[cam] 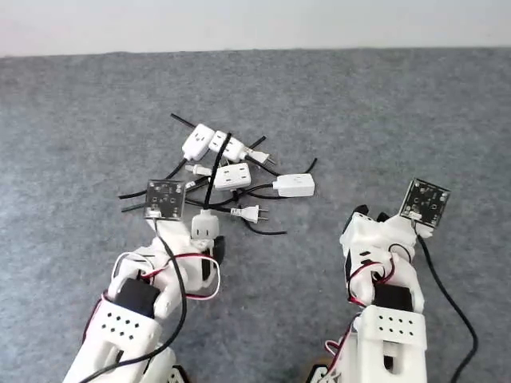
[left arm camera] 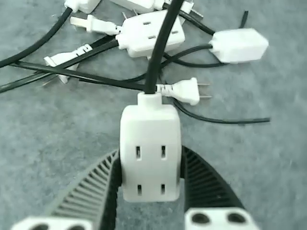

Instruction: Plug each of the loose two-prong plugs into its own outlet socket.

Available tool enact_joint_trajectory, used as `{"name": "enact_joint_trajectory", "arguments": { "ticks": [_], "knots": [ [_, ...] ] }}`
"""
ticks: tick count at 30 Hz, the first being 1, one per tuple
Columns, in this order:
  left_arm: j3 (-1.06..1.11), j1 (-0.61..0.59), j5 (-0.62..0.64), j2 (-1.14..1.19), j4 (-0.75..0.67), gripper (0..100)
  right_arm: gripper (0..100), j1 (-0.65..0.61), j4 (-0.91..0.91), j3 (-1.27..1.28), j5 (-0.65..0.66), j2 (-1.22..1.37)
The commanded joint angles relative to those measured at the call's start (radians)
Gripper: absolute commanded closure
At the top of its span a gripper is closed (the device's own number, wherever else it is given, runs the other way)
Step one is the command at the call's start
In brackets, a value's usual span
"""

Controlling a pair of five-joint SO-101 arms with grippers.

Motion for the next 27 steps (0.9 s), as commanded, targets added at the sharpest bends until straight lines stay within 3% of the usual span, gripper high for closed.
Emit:
{"name": "enact_joint_trajectory", "arguments": {
  "ticks": [1,9,15,22,27],
  "knots": [
    [-0.008,-0.044,0.051,-0.014,-0.032,99,85.4,-0.01,-0.019,-0.012,0.014,-0.021],
    [-0.096,-0.146,0.054,0.336,-0.057,99,85.4,-0.07,-0.021,0.0,0.083,-0.021],
    [-0.194,-0.141,0.051,0.586,-0.018,99,85.4,-0.073,-0.021,0.002,0.083,-0.021],
    [-0.226,-0.147,-0.077,0.603,-0.025,98,85.3,-0.076,-0.019,0.002,0.087,-0.021],
    [-0.231,-0.149,-0.041,0.603,-0.018,84,85.4,-0.114,-0.018,0.005,0.144,-0.021]
  ]
}}
